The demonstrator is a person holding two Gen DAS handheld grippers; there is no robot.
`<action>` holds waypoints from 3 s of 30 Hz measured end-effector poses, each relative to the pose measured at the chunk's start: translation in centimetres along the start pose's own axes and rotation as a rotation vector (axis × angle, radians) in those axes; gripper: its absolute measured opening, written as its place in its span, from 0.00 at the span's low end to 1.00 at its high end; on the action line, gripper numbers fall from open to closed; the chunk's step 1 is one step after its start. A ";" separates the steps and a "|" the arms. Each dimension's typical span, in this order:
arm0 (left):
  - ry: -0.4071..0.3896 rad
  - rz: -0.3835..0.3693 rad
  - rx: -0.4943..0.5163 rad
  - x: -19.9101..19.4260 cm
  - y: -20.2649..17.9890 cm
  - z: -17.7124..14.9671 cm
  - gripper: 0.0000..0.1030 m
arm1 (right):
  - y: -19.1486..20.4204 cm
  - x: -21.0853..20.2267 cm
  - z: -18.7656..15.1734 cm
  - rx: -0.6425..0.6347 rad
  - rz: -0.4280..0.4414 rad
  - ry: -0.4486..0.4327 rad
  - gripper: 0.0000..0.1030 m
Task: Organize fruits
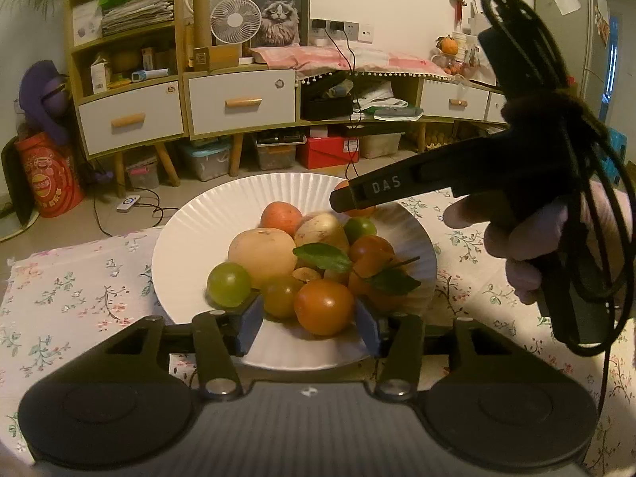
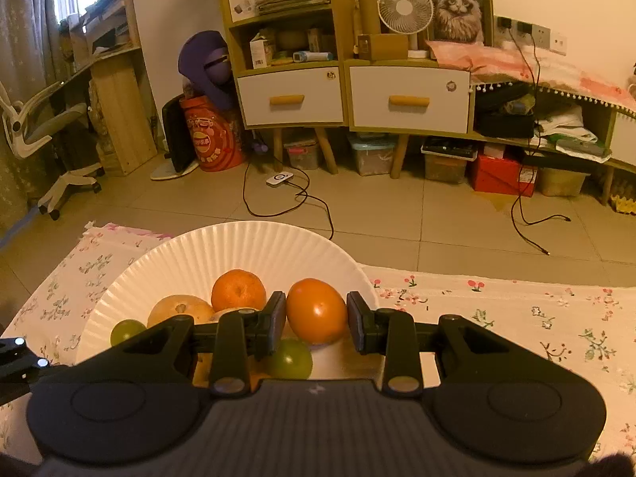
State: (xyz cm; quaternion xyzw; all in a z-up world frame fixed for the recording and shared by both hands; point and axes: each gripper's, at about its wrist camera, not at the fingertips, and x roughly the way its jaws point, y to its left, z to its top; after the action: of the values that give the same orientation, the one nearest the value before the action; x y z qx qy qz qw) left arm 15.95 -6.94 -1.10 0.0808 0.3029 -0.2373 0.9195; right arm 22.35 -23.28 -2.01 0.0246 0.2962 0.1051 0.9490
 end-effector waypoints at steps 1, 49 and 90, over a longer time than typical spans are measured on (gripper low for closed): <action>-0.001 0.001 -0.001 0.0 0.0 0.0 0.46 | 0.0 0.1 0.0 0.004 0.001 0.002 0.29; 0.096 0.073 -0.048 -6.5 0.4 -1.8 0.92 | 2.4 -10.0 -3.2 -0.038 -0.071 0.015 0.90; 0.310 0.228 -0.256 -10.5 -0.3 -4.8 0.92 | 7.8 -14.3 -9.0 0.036 -0.246 0.146 0.97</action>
State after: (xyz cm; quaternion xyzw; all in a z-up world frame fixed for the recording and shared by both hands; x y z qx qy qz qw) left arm 5.93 -1.74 1.34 0.0326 0.4570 -0.0764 0.8856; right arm 4.32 -18.91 -0.59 -0.0024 0.3672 -0.0158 0.9300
